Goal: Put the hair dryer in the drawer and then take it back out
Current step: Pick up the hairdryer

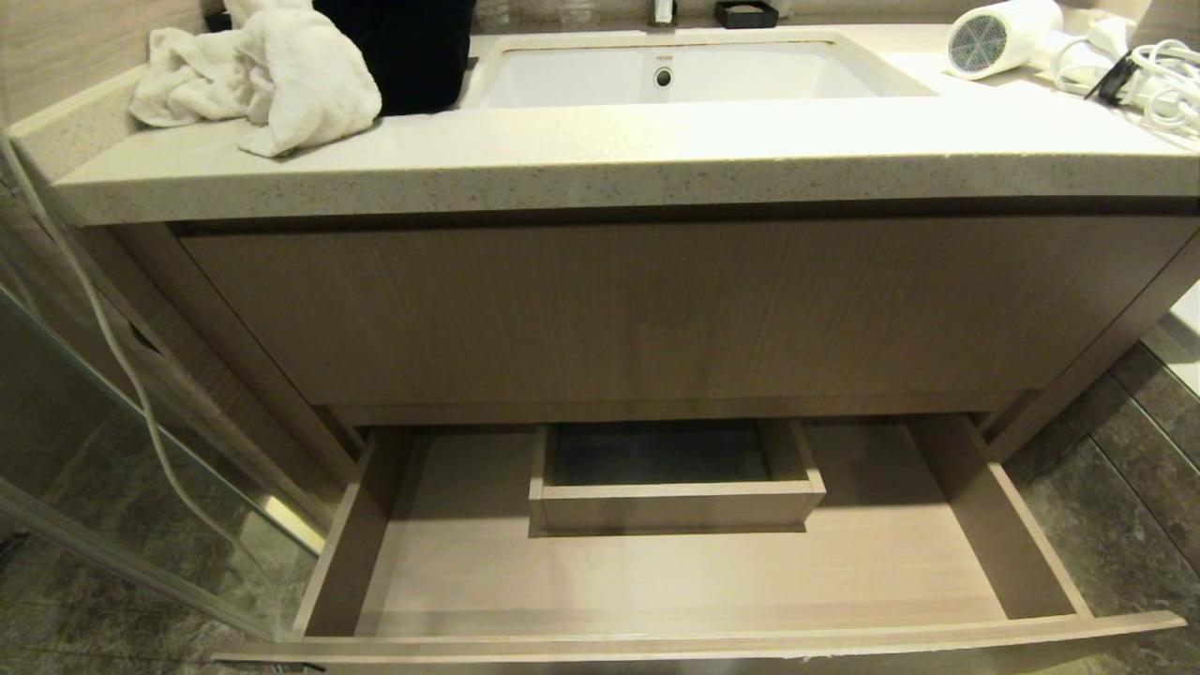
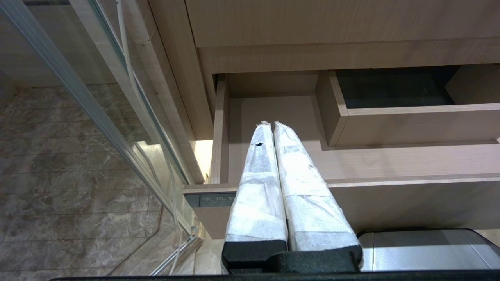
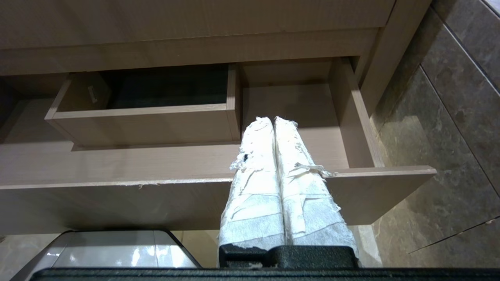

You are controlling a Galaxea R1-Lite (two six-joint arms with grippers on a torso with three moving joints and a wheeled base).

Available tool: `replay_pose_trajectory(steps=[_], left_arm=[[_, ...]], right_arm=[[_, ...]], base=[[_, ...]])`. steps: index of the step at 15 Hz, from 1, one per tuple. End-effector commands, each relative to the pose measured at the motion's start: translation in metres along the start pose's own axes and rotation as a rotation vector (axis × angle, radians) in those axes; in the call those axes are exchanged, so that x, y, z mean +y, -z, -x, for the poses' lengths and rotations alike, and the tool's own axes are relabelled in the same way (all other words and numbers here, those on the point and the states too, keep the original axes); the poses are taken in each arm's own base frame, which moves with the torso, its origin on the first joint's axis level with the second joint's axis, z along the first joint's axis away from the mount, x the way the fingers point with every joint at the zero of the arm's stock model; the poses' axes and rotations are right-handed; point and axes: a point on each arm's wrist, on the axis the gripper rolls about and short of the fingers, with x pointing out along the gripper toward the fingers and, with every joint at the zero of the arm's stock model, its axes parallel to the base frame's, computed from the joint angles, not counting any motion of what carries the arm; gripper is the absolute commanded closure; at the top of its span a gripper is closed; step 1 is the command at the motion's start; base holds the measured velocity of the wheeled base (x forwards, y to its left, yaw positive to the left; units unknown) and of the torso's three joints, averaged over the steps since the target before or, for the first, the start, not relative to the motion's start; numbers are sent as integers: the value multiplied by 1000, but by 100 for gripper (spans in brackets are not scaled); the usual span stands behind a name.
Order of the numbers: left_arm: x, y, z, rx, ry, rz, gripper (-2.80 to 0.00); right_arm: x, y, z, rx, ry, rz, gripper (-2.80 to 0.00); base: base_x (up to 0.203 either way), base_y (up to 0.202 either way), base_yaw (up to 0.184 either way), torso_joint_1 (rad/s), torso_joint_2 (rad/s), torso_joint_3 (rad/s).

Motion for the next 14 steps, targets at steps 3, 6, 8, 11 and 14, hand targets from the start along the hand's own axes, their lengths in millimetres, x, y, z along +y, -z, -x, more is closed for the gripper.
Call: replay_pose_trajectory(steps=[3, 6, 8, 11, 14], left_arm=[[0, 0, 0, -1, 0, 0, 0], [0, 0, 0, 0, 0, 0, 0], [0, 0, 0, 0, 0, 0, 0], [0, 0, 0, 0, 0, 0, 0], [0, 0, 0, 0, 0, 0, 0]], right_arm=[[0, 0, 0, 3, -2, 2, 0], [0, 1, 0, 5, 0, 3, 0], [0, 1, 0, 5, -1, 3, 0], [0, 1, 0, 4, -3, 1, 0], [0, 1, 0, 5, -2, 1, 0]], base=[[0, 0, 0, 0, 0, 0], [0, 0, 0, 0, 0, 0], [0, 0, 0, 0, 0, 0], [0, 0, 0, 0, 0, 0], [0, 0, 0, 41, -68, -15]])
